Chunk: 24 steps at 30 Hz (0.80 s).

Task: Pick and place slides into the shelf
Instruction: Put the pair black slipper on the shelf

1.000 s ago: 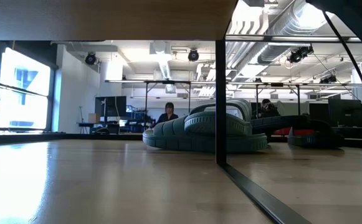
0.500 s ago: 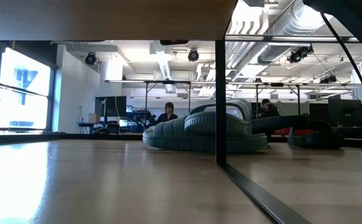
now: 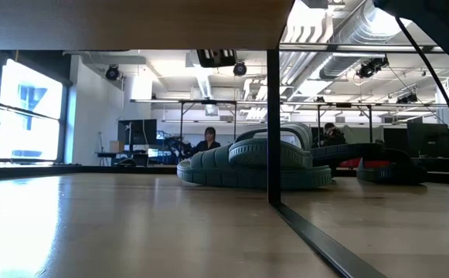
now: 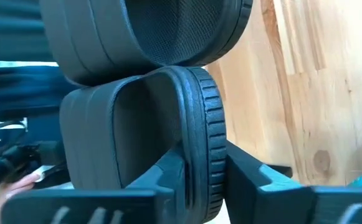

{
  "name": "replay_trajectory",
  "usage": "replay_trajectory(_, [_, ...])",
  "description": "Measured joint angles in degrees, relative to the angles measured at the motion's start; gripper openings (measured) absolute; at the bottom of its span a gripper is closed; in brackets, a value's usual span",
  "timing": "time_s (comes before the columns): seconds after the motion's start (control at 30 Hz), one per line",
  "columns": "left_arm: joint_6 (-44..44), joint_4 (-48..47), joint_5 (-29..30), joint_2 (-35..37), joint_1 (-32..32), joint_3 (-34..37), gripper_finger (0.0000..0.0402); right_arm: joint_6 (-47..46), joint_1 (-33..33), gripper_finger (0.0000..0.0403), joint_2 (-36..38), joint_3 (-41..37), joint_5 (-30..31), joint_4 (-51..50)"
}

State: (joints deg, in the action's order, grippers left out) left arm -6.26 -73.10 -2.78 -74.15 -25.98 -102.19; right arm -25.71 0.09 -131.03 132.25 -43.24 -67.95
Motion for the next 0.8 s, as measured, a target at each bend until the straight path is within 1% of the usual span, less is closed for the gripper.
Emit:
replay_trajectory(0.13, [0.00,-0.02,0.23,0.00,0.00,0.00,0.0095,-0.79,0.92,0.0104,-0.02,0.00,0.55,-0.08])
replay_trajectory(0.43, [0.02,-0.40,0.21,0.00,0.00,0.00,0.0095,1.92,1.17,0.0175,-0.02,0.00,7.96,-3.60])
replay_trajectory(0.57, [0.04,-0.93,0.21,0.00,0.11,0.00,0.0095,2.62,0.98,0.0205,0.08,0.00,8.97,-3.62])
replay_trajectory(0.67, [0.04,-0.97,0.21,0.00,0.11,-0.01,0.0095,2.42,0.96,0.0216,0.24,0.00,8.93,-3.61])
replay_trajectory(0.8, [0.07,-2.22,0.21,0.00,0.10,-0.04,0.0095,2.42,0.93,0.0216,0.80,0.00,9.33,-3.54])
